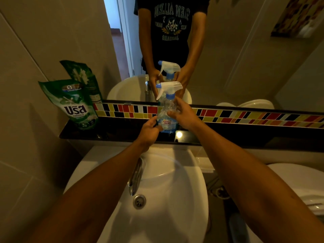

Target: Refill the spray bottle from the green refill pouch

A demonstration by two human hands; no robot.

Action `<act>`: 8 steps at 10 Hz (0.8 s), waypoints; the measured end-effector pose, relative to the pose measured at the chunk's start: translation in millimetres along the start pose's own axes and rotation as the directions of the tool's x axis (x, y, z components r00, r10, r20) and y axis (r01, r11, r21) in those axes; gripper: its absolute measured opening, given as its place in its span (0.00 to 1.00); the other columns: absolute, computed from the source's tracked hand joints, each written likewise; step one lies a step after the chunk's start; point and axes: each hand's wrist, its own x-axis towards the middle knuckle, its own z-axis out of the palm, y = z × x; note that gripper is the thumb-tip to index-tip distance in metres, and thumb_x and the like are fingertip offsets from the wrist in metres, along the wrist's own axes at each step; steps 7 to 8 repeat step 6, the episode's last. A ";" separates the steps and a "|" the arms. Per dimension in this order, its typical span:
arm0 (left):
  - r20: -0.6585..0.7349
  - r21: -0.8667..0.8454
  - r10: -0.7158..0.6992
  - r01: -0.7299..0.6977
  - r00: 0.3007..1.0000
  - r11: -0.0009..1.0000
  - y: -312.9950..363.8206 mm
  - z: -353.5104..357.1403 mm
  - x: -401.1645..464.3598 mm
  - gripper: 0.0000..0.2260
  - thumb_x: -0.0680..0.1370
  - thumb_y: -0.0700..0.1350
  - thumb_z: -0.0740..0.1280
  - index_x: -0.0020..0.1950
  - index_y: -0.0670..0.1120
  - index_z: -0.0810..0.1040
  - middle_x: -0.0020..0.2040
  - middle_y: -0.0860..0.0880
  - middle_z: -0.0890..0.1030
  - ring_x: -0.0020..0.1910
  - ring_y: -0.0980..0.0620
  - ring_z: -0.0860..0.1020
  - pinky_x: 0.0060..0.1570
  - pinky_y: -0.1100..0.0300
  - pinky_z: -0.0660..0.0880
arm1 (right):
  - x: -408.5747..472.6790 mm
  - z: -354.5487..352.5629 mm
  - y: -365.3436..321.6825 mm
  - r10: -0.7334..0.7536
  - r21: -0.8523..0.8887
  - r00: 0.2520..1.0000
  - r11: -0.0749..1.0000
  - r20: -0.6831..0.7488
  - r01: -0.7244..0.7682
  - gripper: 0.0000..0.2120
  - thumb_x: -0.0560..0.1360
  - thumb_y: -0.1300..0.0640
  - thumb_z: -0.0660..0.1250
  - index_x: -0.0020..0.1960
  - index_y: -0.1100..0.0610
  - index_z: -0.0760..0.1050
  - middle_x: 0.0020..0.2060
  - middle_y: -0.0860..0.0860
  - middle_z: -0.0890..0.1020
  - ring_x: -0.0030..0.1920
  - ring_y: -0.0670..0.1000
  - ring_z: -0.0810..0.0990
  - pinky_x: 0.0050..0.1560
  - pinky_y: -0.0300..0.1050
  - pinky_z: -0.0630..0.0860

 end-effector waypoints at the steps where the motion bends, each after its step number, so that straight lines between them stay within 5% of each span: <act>1: -0.034 0.050 -0.008 0.010 0.999 0.999 -0.3 -3.1 -4.9 0.23 0.81 0.31 0.62 0.75 0.43 0.68 0.66 0.48 0.75 0.60 0.51 0.76 0.54 0.59 0.79 | -8.4 2.6 3.4 -0.015 0.038 0.999 0.999 -0.050 0.017 0.32 0.81 0.63 0.69 0.81 0.53 0.61 0.74 0.52 0.73 0.71 0.50 0.73 0.57 0.38 0.80; 2: -0.066 0.155 0.006 0.004 0.998 0.988 -8.6 -13.6 -8.8 0.27 0.79 0.32 0.64 0.78 0.41 0.65 0.75 0.43 0.69 0.74 0.44 0.67 0.68 0.51 0.70 | -23.6 5.2 3.1 0.044 0.100 0.985 0.995 -0.165 -0.028 0.29 0.82 0.64 0.67 0.80 0.57 0.61 0.72 0.51 0.73 0.68 0.47 0.72 0.42 0.25 0.77; 4: -0.085 0.423 0.029 0.009 0.996 0.906 -11.7 -40.2 -34.3 0.29 0.79 0.38 0.67 0.79 0.45 0.64 0.75 0.42 0.70 0.73 0.42 0.70 0.67 0.53 0.71 | -48.7 16.0 15.0 0.104 -0.020 0.962 0.993 -0.251 -0.113 0.31 0.83 0.54 0.67 0.82 0.55 0.58 0.79 0.55 0.67 0.74 0.56 0.72 0.56 0.42 0.77; 5: -0.136 0.553 0.101 -0.009 0.986 0.833 4.6 -54.0 -52.6 0.26 0.79 0.41 0.67 0.77 0.47 0.67 0.70 0.44 0.75 0.67 0.45 0.75 0.59 0.59 0.71 | -61.4 19.8 5.2 0.088 -0.074 0.957 0.991 -0.276 -0.113 0.31 0.82 0.50 0.67 0.82 0.53 0.60 0.77 0.56 0.70 0.73 0.56 0.74 0.65 0.55 0.79; 6: -0.133 0.668 0.224 -0.079 0.965 0.740 32.1 -75.2 -66.3 0.21 0.79 0.47 0.68 0.72 0.51 0.73 0.65 0.47 0.79 0.64 0.44 0.77 0.62 0.51 0.74 | -71.3 20.9 -11.7 0.045 -0.089 0.954 0.993 -0.295 -0.074 0.29 0.83 0.50 0.66 0.81 0.54 0.61 0.75 0.55 0.72 0.72 0.55 0.75 0.62 0.50 0.79; 8: -0.133 0.668 0.224 -0.079 0.965 0.740 32.1 -75.2 -66.3 0.21 0.79 0.47 0.68 0.72 0.51 0.73 0.65 0.47 0.79 0.64 0.44 0.77 0.62 0.51 0.74 | -71.3 20.9 -11.7 0.045 -0.089 0.954 0.993 -0.295 -0.074 0.29 0.83 0.50 0.66 0.81 0.54 0.61 0.75 0.55 0.72 0.72 0.55 0.75 0.62 0.50 0.79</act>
